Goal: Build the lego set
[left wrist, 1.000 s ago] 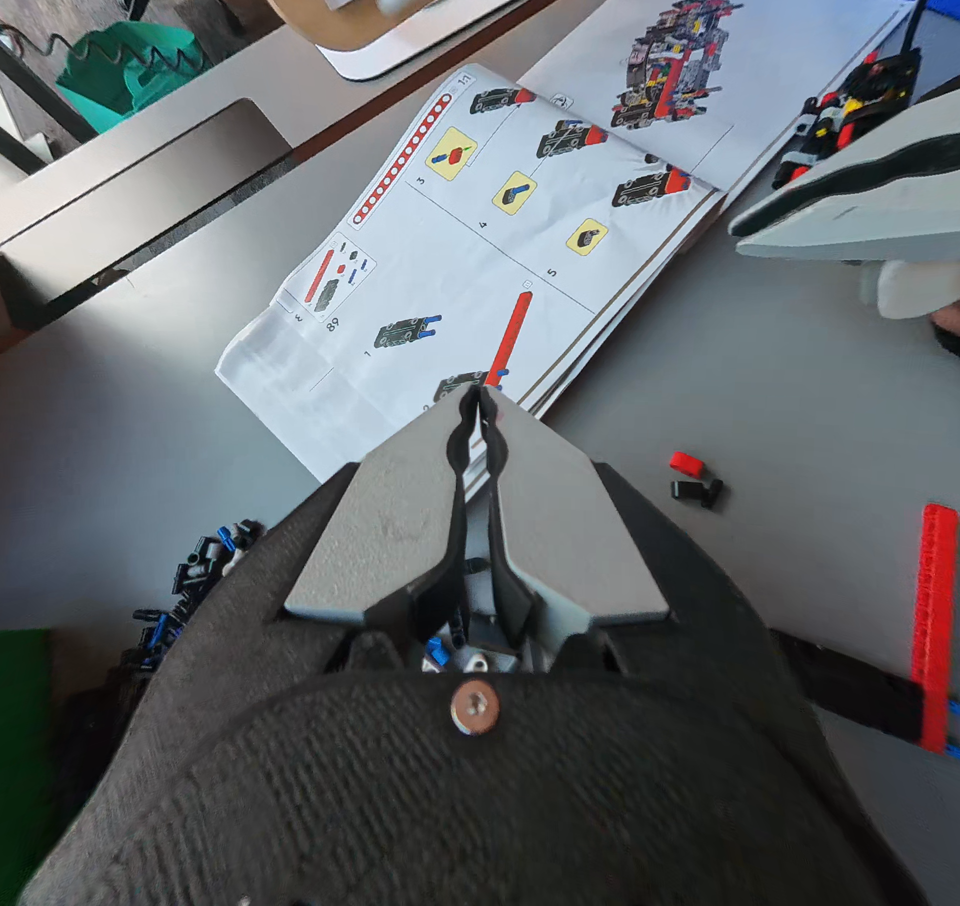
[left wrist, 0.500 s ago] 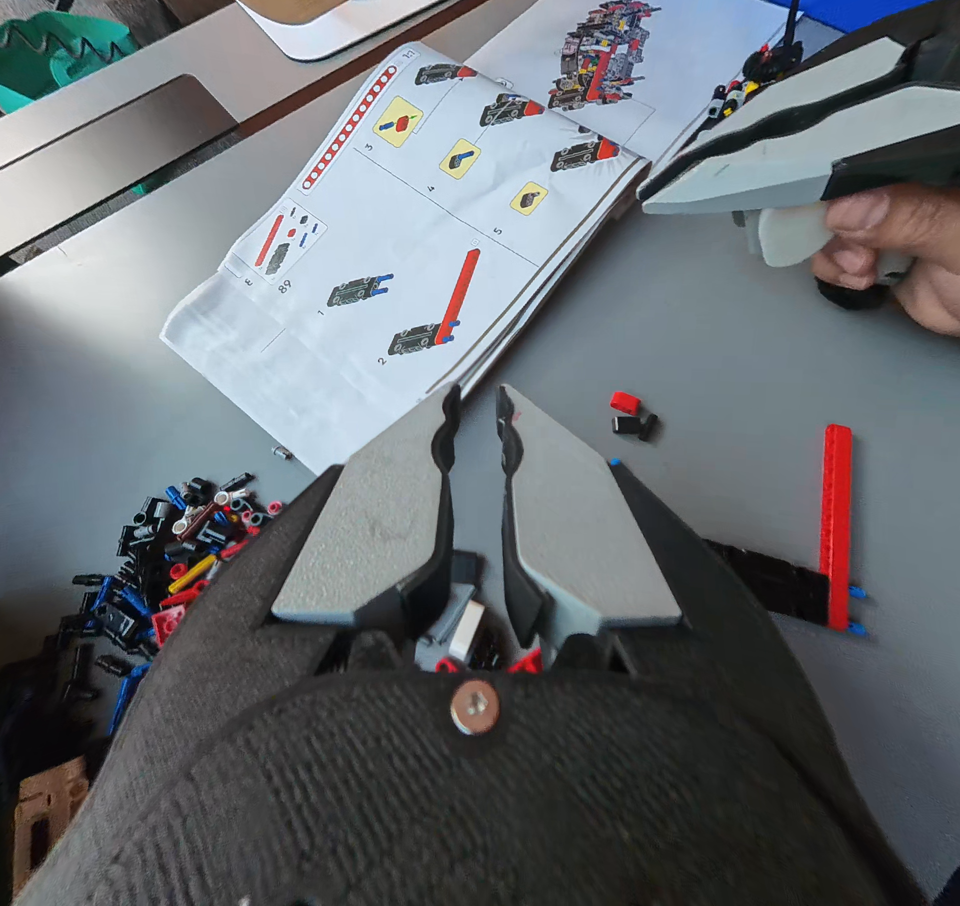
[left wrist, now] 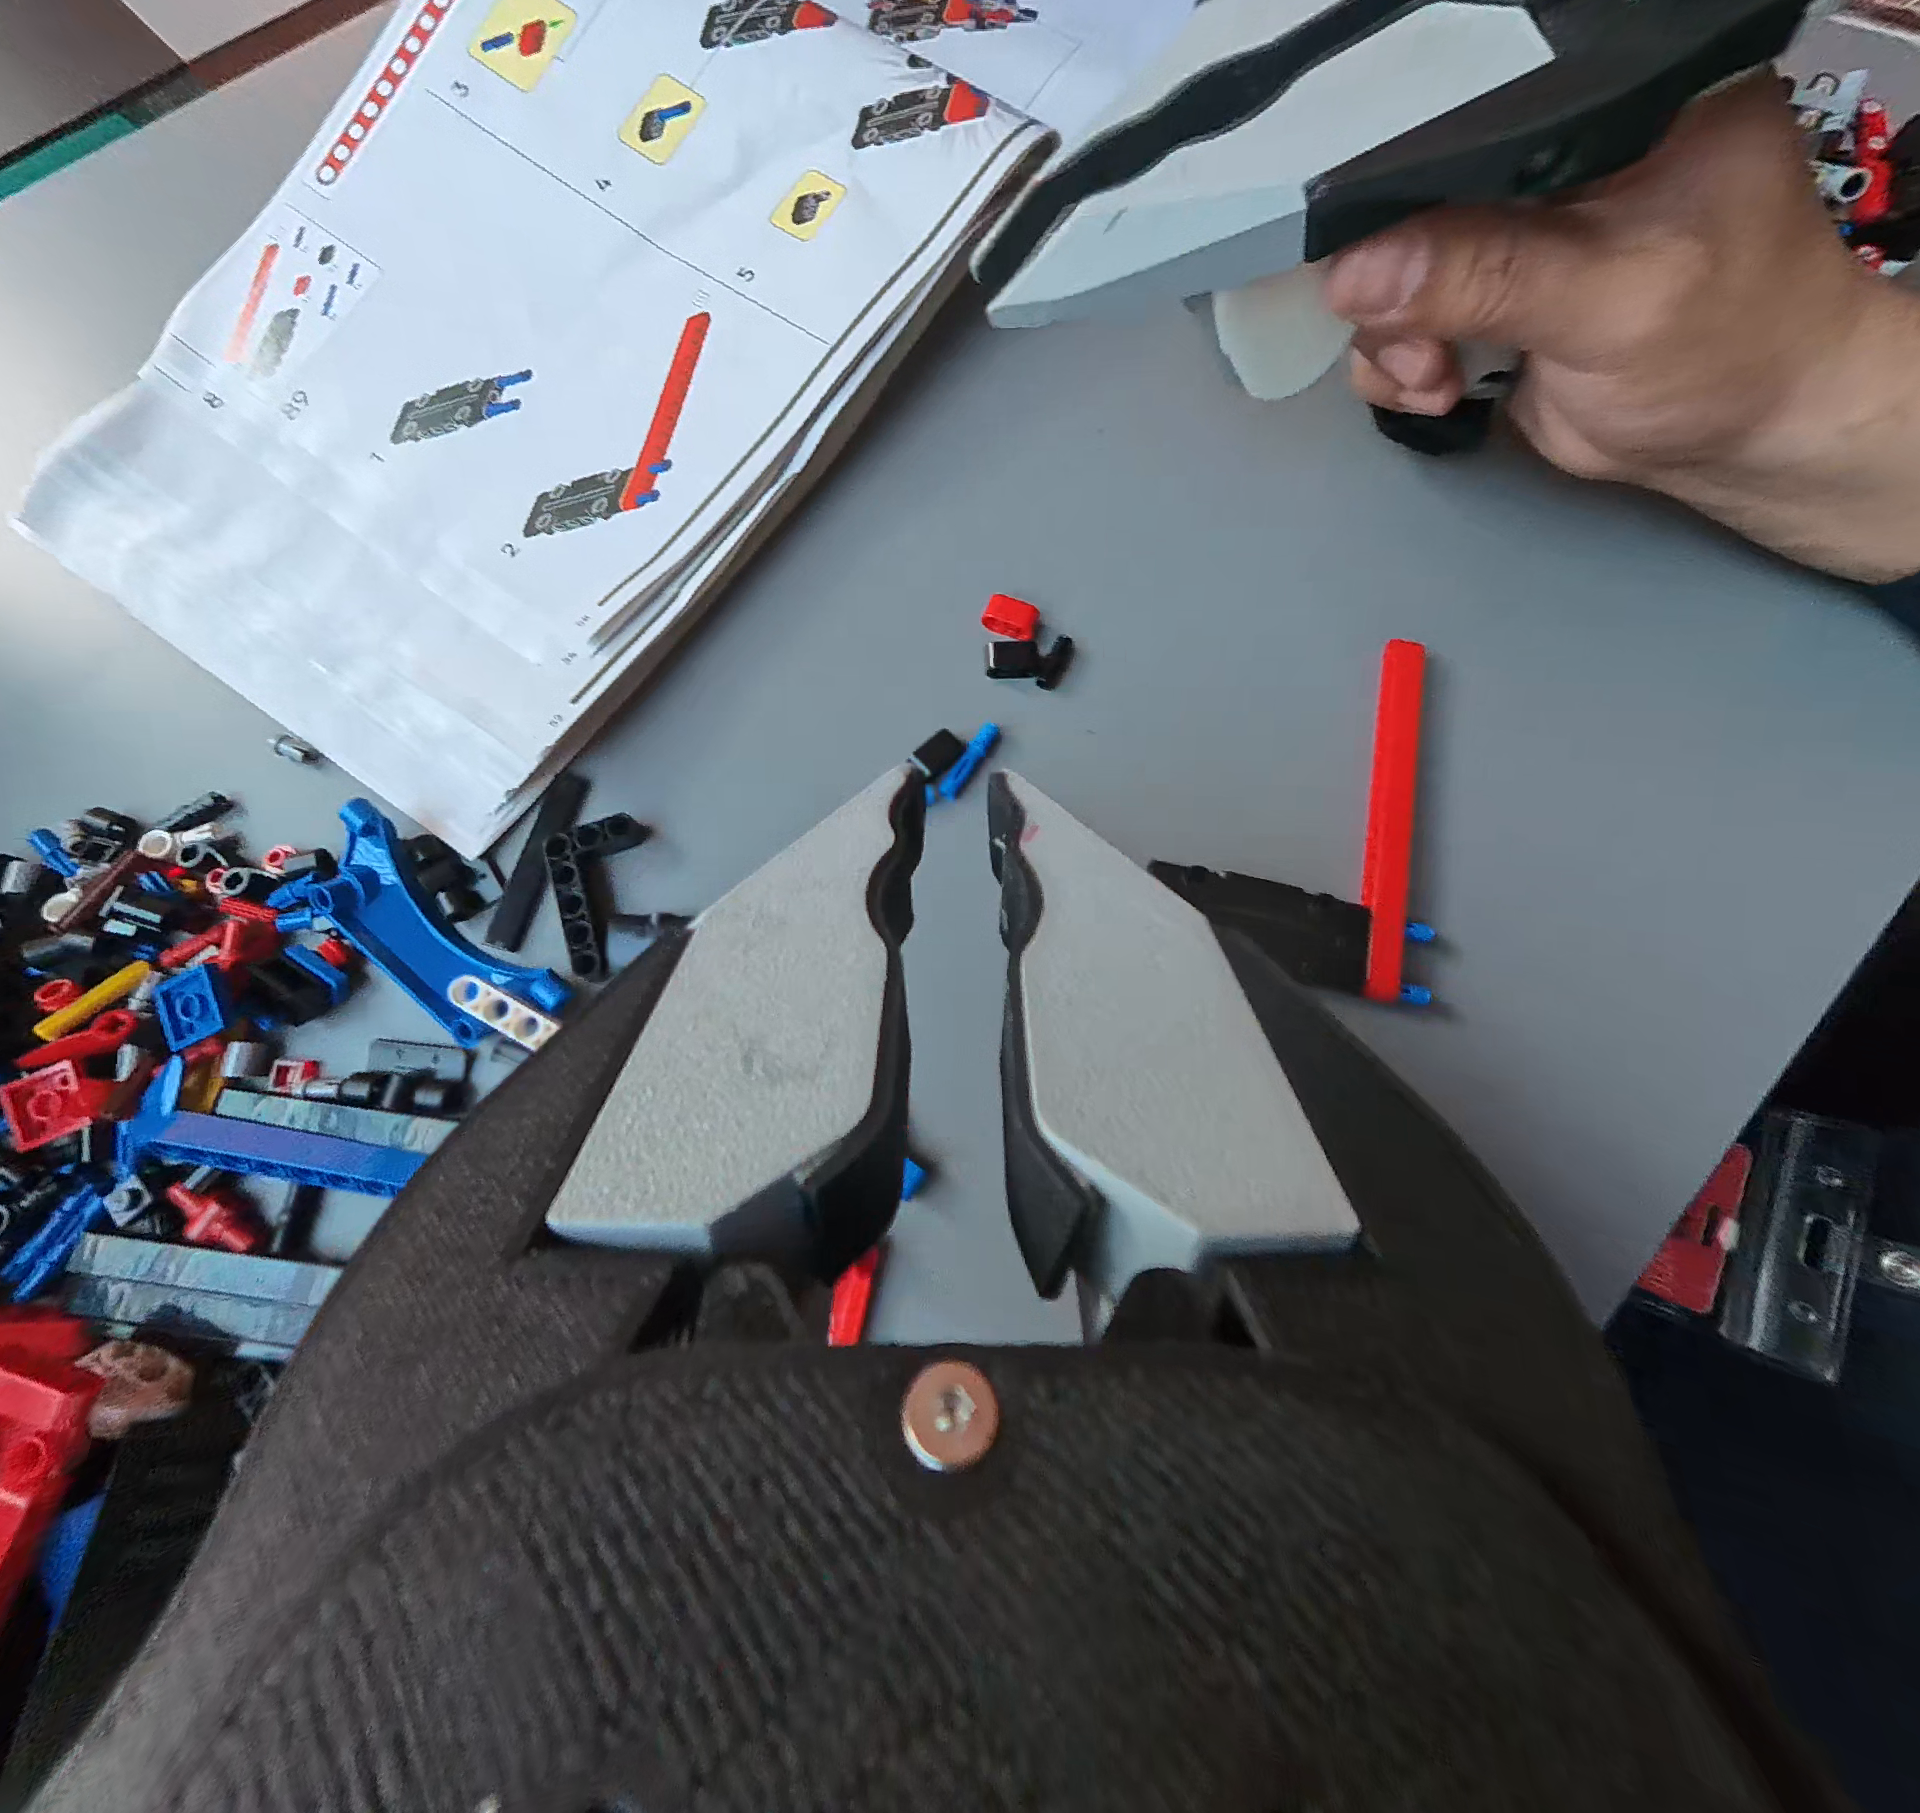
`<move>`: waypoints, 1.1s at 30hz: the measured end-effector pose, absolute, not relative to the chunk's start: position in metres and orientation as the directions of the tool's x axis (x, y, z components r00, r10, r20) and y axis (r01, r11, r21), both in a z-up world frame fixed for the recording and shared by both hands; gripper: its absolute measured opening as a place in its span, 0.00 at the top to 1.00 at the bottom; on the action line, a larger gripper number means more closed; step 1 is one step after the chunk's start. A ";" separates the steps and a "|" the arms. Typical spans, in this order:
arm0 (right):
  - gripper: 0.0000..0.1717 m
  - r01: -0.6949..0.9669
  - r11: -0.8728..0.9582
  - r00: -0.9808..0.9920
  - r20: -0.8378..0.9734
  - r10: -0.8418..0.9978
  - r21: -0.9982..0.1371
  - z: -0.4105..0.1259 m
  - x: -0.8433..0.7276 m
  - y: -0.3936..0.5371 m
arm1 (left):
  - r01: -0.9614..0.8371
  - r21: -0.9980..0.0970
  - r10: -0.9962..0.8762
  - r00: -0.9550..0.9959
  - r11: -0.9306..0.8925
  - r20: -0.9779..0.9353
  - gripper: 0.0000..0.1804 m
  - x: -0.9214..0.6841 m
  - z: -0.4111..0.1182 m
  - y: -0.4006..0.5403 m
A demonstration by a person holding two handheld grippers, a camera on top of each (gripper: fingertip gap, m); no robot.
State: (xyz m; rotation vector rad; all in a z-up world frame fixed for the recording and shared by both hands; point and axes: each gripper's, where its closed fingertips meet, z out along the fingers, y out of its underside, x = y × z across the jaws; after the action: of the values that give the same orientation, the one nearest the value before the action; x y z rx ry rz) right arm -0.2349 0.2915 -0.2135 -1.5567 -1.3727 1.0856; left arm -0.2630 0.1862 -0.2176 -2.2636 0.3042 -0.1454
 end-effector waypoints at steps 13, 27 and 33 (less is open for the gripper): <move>0.88 0.369 -0.155 0.153 -0.105 0.983 -0.916 -0.226 -0.230 0.309 | -0.246 -0.754 -0.222 0.965 -0.608 -0.136 0.90 -0.287 -0.221 0.195; 0.89 0.354 -0.173 0.139 -0.131 0.982 -0.919 -0.223 -0.229 0.311 | -0.501 -0.562 -0.476 0.855 -0.659 -0.204 0.86 -0.335 -0.258 0.282; 0.89 0.358 -0.177 0.124 -0.141 0.982 -0.917 -0.223 -0.230 0.310 | -0.521 -0.515 -0.527 0.837 -0.680 -0.151 0.96 -0.334 -0.275 0.286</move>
State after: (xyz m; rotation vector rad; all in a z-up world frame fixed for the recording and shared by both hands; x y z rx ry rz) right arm -0.2302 0.3100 -0.2230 -1.6535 -1.3238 1.0533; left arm -0.3345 0.2858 -0.2747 -2.4579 0.7663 -0.0129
